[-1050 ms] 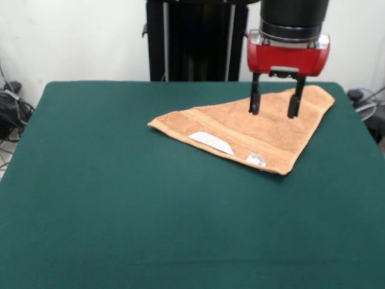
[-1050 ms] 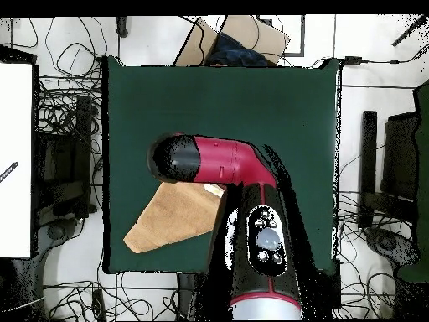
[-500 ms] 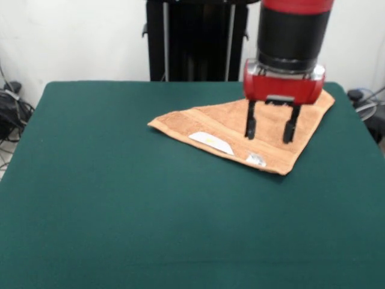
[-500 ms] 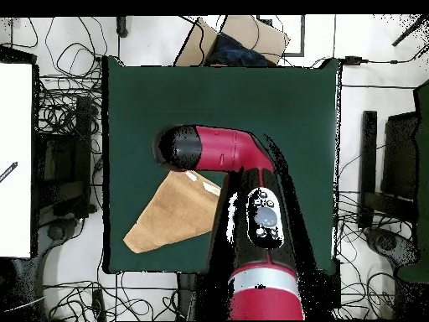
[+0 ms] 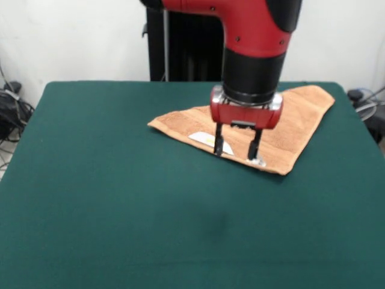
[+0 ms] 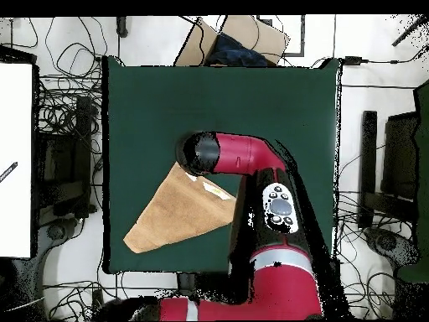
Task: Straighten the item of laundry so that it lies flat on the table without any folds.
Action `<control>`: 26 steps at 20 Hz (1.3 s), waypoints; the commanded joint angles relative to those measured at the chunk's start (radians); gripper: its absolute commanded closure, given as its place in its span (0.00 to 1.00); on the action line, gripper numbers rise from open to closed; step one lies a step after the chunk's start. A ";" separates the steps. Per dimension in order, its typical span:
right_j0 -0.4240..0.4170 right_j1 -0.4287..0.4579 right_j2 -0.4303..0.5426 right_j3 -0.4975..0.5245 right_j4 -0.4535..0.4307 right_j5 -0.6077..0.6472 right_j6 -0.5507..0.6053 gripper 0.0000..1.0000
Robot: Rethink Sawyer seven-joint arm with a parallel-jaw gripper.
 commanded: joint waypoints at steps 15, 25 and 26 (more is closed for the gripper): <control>0.086 -0.053 0.015 0.183 -0.029 -0.166 0.169 0.00; 0.098 -0.045 0.017 0.214 -0.007 -0.182 0.187 0.00; 0.087 -0.024 0.030 0.204 -0.007 -0.193 0.176 0.00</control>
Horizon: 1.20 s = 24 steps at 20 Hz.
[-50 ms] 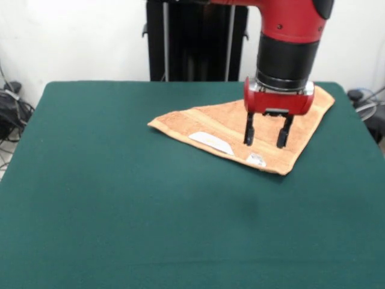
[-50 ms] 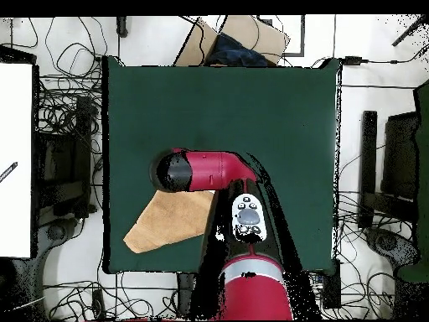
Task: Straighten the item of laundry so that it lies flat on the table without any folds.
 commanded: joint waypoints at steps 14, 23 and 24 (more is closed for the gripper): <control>-0.018 0.071 0.054 0.113 0.030 -0.142 0.170 0.00; 0.003 0.084 0.032 0.120 0.033 -0.177 0.191 0.00; 0.000 0.087 0.038 0.130 0.036 -0.183 0.196 0.00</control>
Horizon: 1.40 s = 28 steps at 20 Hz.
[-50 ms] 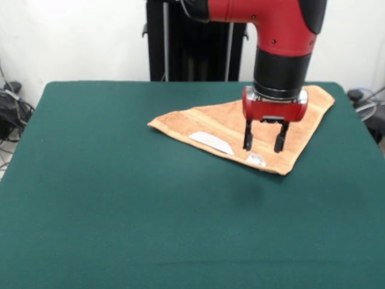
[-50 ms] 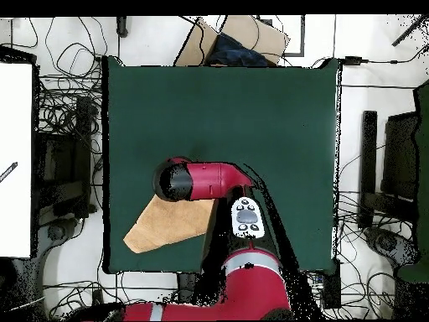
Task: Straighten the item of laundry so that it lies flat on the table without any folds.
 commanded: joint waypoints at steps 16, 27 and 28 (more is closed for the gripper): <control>0.051 0.094 0.026 0.155 0.131 -0.215 0.265 0.00; 0.120 0.132 0.019 0.204 0.216 -0.322 0.307 0.00; 0.127 0.128 0.013 0.208 0.226 -0.322 0.307 0.00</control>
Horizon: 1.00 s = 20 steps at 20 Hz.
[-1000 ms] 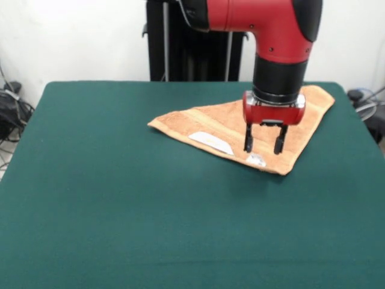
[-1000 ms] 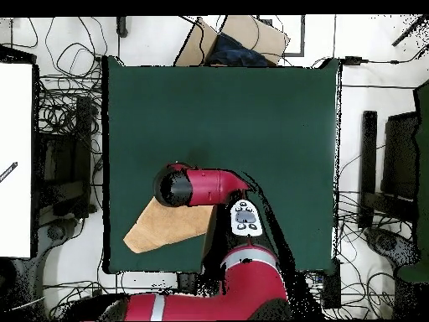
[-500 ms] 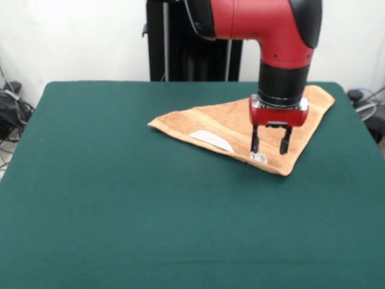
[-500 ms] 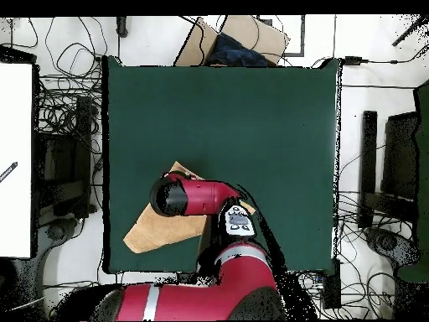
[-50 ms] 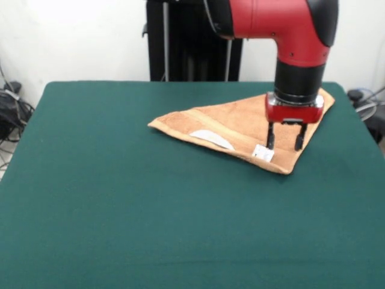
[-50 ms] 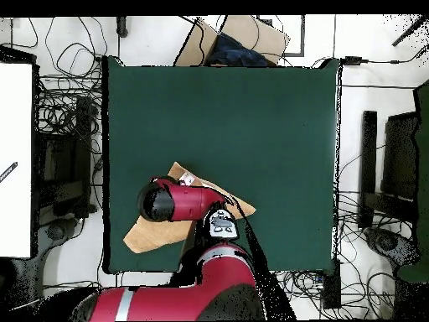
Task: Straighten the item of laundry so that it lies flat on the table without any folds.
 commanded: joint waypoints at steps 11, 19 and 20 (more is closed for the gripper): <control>0.078 0.091 0.009 0.059 0.152 -0.123 0.276 0.00; 0.086 0.113 0.008 0.054 0.180 -0.147 0.264 0.00; 0.086 0.115 0.009 0.055 0.181 -0.153 0.263 0.00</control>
